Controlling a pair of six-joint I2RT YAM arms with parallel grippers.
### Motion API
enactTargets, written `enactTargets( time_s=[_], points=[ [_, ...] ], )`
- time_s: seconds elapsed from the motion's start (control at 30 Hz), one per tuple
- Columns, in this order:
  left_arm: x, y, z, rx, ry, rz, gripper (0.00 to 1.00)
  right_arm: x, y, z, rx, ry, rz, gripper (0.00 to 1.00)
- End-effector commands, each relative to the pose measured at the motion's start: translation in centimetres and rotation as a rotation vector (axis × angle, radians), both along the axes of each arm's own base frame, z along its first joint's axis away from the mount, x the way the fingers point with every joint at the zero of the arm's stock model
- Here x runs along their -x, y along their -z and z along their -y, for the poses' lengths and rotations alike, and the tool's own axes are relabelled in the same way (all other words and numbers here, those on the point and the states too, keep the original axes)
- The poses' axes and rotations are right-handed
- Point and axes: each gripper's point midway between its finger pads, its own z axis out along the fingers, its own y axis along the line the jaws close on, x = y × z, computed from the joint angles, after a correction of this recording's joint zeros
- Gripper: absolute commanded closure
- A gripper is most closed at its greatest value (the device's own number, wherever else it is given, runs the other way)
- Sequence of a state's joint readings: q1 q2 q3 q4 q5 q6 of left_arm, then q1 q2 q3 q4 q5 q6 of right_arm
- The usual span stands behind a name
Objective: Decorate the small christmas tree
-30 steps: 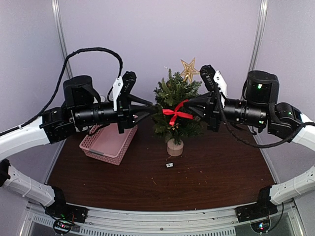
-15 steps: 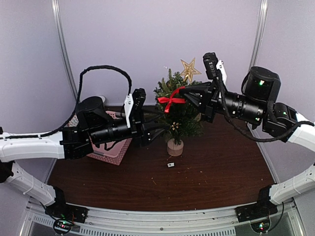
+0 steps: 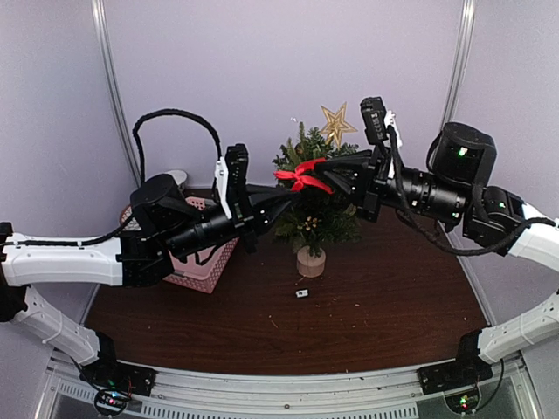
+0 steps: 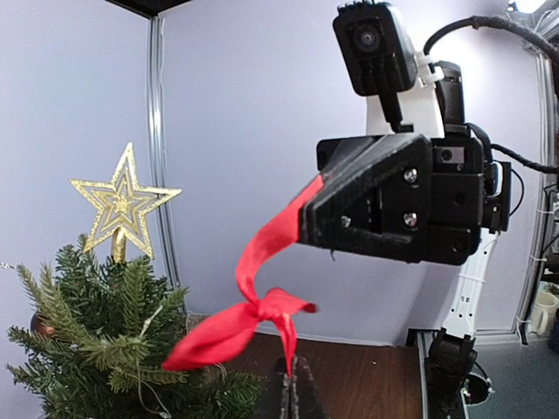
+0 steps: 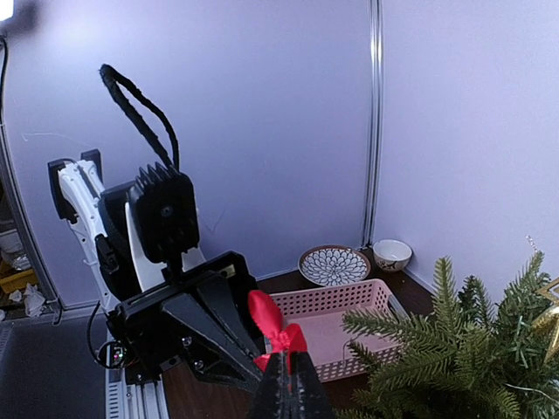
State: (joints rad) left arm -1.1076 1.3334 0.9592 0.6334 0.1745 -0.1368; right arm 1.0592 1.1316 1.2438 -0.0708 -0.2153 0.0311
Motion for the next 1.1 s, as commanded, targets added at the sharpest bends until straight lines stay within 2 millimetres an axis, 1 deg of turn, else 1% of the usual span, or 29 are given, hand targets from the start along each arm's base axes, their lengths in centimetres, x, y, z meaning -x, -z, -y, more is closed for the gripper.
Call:
enactTargets(
  time_s=[0.0, 0.03, 0.07, 0.1, 0.13, 0.17, 0.27, 0.33, 0.4, 0.47, 0.57, 0.67, 0.8, 0.93, 1.07],
  points=[
    [1.0, -1.5, -0.9, -0.018, 0.01, 0.059, 1.0, 0.9, 0.5, 1.0, -0.001, -0.012, -0.011, 1.0],
    [1.4, -1.4, -0.8, -0.055, 0.027, 0.074, 1.0, 1.1, 0.7, 1.2, 0.01, -0.014, -0.012, 0.89],
    [2.0, -0.9, -0.5, -0.12, 0.06, 0.089, 1.0, 1.4, 0.9, 1.6, 0.024, -0.018, -0.01, 0.72],
    [2.5, -0.7, -0.4, -0.184, 0.084, 0.116, 1.0, 1.5, 1.4, 1.9, 0.047, -0.017, -0.011, 0.56],
    [3.2, -1.1, -0.3, -0.231, 0.121, 0.138, 1.0, 1.7, 1.7, 2.3, 0.069, -0.016, -0.019, 0.45],
    [3.9, -0.4, -0.3, -0.305, 0.165, 0.151, 1.0, 1.9, 2.2, 2.7, 0.111, -0.013, 0.0, 0.39],
    [5.7, 1.7, -0.9, -0.501, 0.275, 0.164, 1.0, 2.8, 3.6, 4.3, 0.219, -0.02, -0.002, 0.26],
    [6.5, 3.0, -1.3, -0.59, 0.332, 0.167, 1.0, 3.6, 4.0, 4.8, 0.25, -0.049, -0.005, 0.19],
    [7.2, 3.7, -1.6, -0.654, 0.384, 0.165, 1.0, 4.6, 4.7, 4.8, 0.277, -0.105, -0.025, 0.15],
    [7.7, 4.3, -1.6, -0.709, 0.436, 0.149, 1.0, 5.6, 5.5, 4.2, 0.305, -0.175, -0.056, 0.1],
    [8.1, 5.0, -1.8, -0.773, 0.484, 0.137, 1.0, 7.0, 6.7, 3.4, 0.348, -0.274, -0.112, 0.1],
    [8.3, 6.0, -1.7, -0.822, 0.518, 0.11, 1.0, 7.9, 7.1, 2.7, 0.36, -0.342, -0.15, 0.18],
    [8.3, 6.5, -1.0, -0.842, 0.546, 0.064, 1.0, 7.8, 7.4, 1.9, 0.377, -0.355, -0.165, 0.29],
    [8.0, 7.0, -0.3, -0.852, 0.548, 0.02, 1.0, 8.0, 7.8, 1.2, 0.392, -0.361, -0.174, 0.35],
    [7.8, 7.0, 0.2, -0.851, 0.55, 0.002, 1.0, 8.2, 8.5, 0.1, 0.399, -0.378, -0.2, 0.38]
  ],
)
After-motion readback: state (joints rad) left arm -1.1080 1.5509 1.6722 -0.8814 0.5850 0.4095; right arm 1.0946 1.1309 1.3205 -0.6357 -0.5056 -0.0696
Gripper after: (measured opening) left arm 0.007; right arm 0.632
